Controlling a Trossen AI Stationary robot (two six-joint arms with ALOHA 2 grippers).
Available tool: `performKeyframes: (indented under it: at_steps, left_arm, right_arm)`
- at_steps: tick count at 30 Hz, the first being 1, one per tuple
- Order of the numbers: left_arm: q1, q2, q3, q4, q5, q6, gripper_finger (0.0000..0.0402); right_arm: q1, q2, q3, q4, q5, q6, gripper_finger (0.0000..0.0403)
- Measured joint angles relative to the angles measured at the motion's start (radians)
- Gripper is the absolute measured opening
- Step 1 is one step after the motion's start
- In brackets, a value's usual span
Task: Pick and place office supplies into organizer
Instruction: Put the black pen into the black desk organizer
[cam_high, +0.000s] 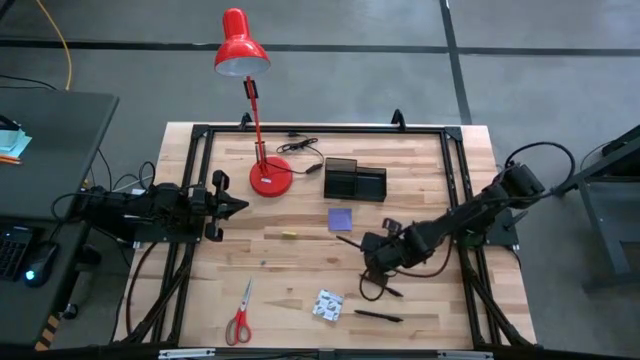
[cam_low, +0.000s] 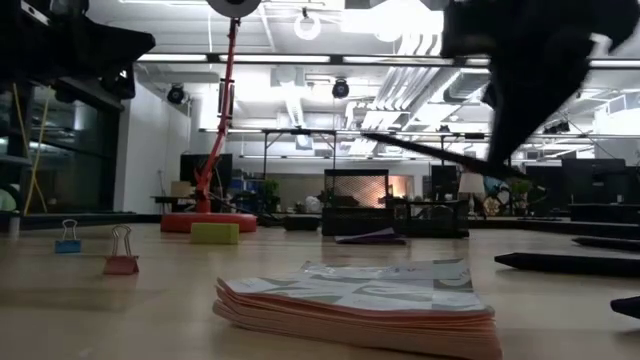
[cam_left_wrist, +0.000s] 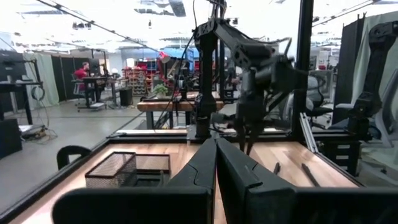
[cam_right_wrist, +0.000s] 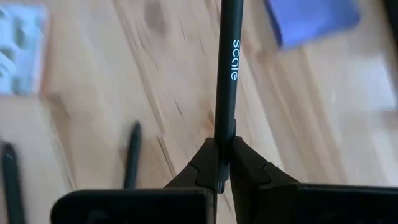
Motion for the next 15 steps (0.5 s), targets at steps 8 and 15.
performKeyframes:
  at_steps: [8,15]
  left_arm:
    - [0.000,0.002,0.000,0.008,0.000,-0.094,0.0001]
    - [0.000,0.047,0.000,-0.001,-0.004,-0.199,0.0009]
  right_arm:
    - [-0.051,-0.002,0.078,0.004,0.107,-0.141,0.0010]
    - [-0.092,-0.002,0.080,0.027,0.127,-0.224,0.0007]
